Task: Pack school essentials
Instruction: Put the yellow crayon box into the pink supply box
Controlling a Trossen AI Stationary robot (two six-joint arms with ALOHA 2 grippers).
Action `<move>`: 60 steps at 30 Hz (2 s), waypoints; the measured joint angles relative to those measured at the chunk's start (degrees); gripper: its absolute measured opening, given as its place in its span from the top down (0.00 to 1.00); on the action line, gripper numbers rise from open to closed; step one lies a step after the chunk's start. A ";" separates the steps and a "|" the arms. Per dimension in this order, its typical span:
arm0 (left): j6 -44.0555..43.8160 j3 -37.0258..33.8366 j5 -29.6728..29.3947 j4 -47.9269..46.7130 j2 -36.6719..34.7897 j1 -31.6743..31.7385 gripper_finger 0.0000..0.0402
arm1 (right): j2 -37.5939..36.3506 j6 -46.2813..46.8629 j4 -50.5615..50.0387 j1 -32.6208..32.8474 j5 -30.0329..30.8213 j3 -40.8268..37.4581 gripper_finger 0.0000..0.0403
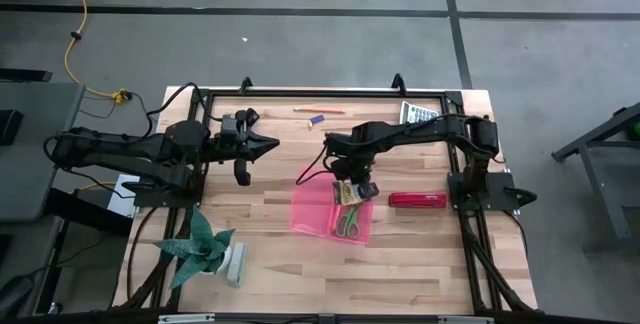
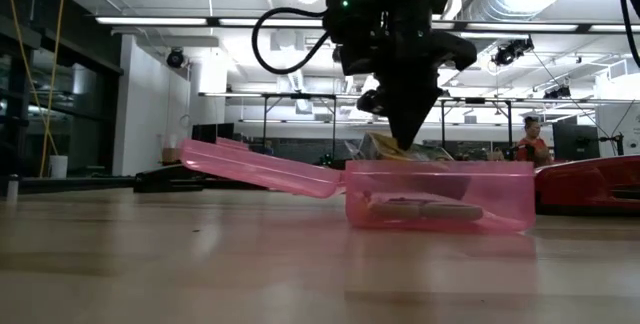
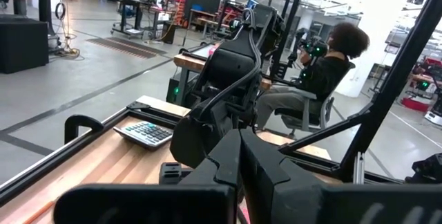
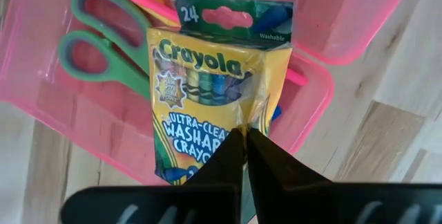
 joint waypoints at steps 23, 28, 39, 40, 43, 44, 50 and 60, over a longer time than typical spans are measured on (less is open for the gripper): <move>0.99 0.00 0.02 -1.20 -0.01 0.00 1.00 | -1.36 19.54 -8.08 -2.55 -9.83 0.04 0.67; 1.11 0.00 0.08 -1.31 -0.17 0.00 1.00 | -5.15 19.63 -8.19 -2.44 -3.99 0.01 0.74; 2.56 0.00 0.20 -1.30 -1.01 -0.01 1.00 | -23.62 38.18 27.27 -1.05 -9.21 -25.88 0.99; 2.56 0.00 0.09 -1.31 -1.01 0.00 1.00 | -24.67 40.55 32.22 -0.24 -8.99 -27.86 0.99; 2.53 0.00 -0.08 -1.31 -1.01 0.00 1.00 | -24.65 45.09 41.25 1.99 -6.72 -30.42 1.00; 2.51 0.00 -0.07 -1.31 -1.01 0.00 1.00 | -23.64 45.03 42.31 2.52 -6.01 -30.33 1.00; 2.19 0.00 -0.09 -1.29 -1.01 0.00 1.00 | -14.69 41.22 41.22 3.20 -3.36 -24.79 1.00; 0.38 0.00 -0.23 -1.29 -0.98 0.00 1.00 | -10.69 34.90 32.64 2.19 0.62 -22.25 1.00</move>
